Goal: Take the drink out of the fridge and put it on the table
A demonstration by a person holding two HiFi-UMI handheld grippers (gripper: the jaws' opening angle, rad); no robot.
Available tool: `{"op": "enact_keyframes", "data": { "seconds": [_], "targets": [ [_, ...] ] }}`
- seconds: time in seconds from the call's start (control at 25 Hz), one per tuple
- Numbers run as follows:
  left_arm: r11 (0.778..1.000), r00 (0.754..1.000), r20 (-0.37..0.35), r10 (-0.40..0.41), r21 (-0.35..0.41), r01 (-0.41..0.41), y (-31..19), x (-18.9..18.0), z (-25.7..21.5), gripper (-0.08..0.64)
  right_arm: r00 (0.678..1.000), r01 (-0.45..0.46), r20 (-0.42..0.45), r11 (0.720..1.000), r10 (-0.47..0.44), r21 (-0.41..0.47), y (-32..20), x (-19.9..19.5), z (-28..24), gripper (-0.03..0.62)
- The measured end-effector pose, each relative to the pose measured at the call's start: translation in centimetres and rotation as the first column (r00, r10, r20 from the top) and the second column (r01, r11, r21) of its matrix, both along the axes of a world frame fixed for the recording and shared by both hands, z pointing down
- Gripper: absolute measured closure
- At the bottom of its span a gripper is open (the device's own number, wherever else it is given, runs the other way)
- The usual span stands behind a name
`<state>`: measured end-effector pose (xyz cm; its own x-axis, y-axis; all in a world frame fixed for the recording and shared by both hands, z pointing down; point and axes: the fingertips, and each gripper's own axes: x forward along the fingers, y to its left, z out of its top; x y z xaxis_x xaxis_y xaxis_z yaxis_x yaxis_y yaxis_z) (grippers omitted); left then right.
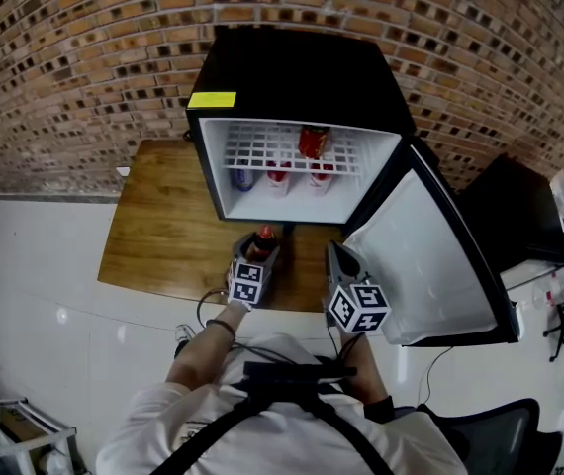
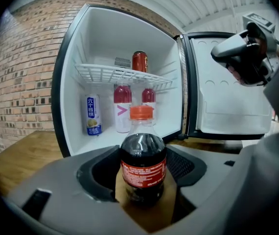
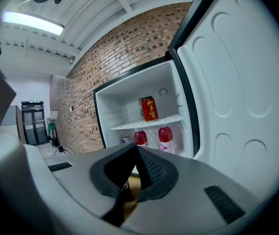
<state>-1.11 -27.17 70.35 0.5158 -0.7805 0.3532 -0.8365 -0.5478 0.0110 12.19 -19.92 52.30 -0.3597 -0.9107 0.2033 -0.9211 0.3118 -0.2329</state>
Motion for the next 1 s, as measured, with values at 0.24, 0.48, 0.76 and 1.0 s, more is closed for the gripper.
{"op": "enact_keyframes", "data": {
  "seconds": [0.24, 0.48, 0.76, 1.0],
  "targets": [
    [1.0, 1.0, 0.007, 0.001, 0.009, -0.002, 0.1, 0.0, 0.2, 0.265, 1.0, 0.0, -0.001, 1.0, 0.0, -0.003, 0.0, 0.0, 0.1, 0.578],
    [0.999, 0.999, 0.032, 0.02, 0.028, -0.02, 0.9, -0.2, 0.4, 0.264, 1.0, 0.01, 0.001, 1.0, -0.01, -0.006, -0.2, -0.5, 0.2, 0.578],
    [0.999, 0.999, 0.04, 0.023, 0.032, -0.024, 1.2, -0.4, 0.5, 0.264, 1.0, 0.016, 0.004, 1.0, -0.016, -0.004, -0.1, -0.7, 0.1, 0.578],
    [0.999, 0.999, 0.018, 0.038, 0.029, -0.039, 1.3, -0.4, -0.4, 0.256, 1.0, 0.02, 0.003, 1.0, -0.02, -0.003, 0.1, -0.7, 0.2, 0.578]
  ]
}}
